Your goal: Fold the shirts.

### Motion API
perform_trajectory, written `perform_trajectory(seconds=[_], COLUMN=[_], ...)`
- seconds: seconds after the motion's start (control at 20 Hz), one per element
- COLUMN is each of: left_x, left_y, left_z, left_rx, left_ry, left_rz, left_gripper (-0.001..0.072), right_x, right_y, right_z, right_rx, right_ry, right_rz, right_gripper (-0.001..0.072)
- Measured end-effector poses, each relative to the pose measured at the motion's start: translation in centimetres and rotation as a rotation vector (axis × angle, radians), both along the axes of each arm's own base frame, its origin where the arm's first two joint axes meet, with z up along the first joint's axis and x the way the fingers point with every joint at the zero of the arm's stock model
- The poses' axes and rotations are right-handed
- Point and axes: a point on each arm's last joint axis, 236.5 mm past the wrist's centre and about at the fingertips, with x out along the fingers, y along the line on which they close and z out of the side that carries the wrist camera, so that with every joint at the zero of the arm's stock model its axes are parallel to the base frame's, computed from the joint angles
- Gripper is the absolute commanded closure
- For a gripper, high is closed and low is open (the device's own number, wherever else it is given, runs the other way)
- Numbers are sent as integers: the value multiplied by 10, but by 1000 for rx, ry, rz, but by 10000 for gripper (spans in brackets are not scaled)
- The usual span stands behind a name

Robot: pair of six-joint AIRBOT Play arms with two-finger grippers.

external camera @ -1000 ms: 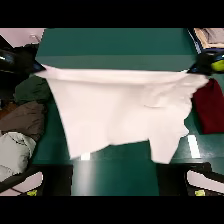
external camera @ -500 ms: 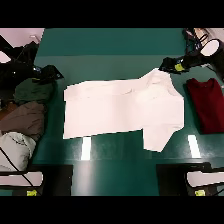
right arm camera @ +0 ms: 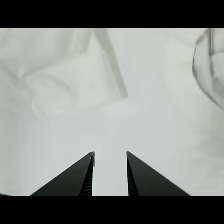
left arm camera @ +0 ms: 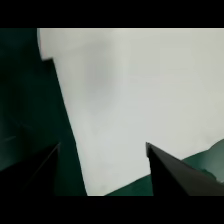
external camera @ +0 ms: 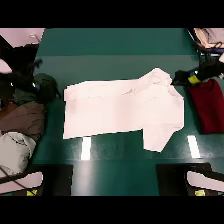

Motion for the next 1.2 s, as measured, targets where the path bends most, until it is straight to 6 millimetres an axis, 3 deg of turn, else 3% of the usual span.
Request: perform_trajectory(seconds=[0.25, 0.45, 0.6, 0.65, 0.7, 0.75, 0.8, 0.9, 1.05, 1.1, 1.15, 1.2], left_x=[-88, -122, -125, -124, -122, -119, -117, -113, -106, -103, -99, -95], left_y=[-10, -21, -31, -34, -35, -34, -34, -36, -42, -43, -44, -45], left_z=[-61, -85, -88, -88, -89, -92, -93, -92, -83, -78, -73, -66], left_rx=[-9, -45, -89, -102, -107, -101, -103, -114, -146, -151, -158, -163], left_ry=[151, 214, 216, 211, 203, 187, 180, 161, 137, 128, 113, 102], left_rz=[23, 55, 86, 94, 104, 111, 118, 122, 107, 95, 87, 72], left_gripper=[92, 93, 94, 153, 368, 475, 473, 687, 687, 687, 687, 687], right_x=[-53, -74, -80, -82, -83, -85, -86, -92, -108, -115, -123, -130], right_y=[22, 31, 33, 34, 33, 32, 30, 21, -9, -21, -35, -47], right_z=[-1, 6, 13, 15, 17, 18, 18, 14, -10, -21, -33, -44], right_rx=[77, 104, 107, 106, 105, 105, 105, 110, 130, 140, 154, 168], right_ry=[16, -12, -40, -46, -51, -52, -48, -25, 66, 100, 132, 158], right_rz=[46, 64, 70, 71, 71, 71, 66, 38, -68, -120, -180, -232], right_gripper=[469, 469, 470, 469, 469, 469, 469, 468, 461, 334, 257, 257])
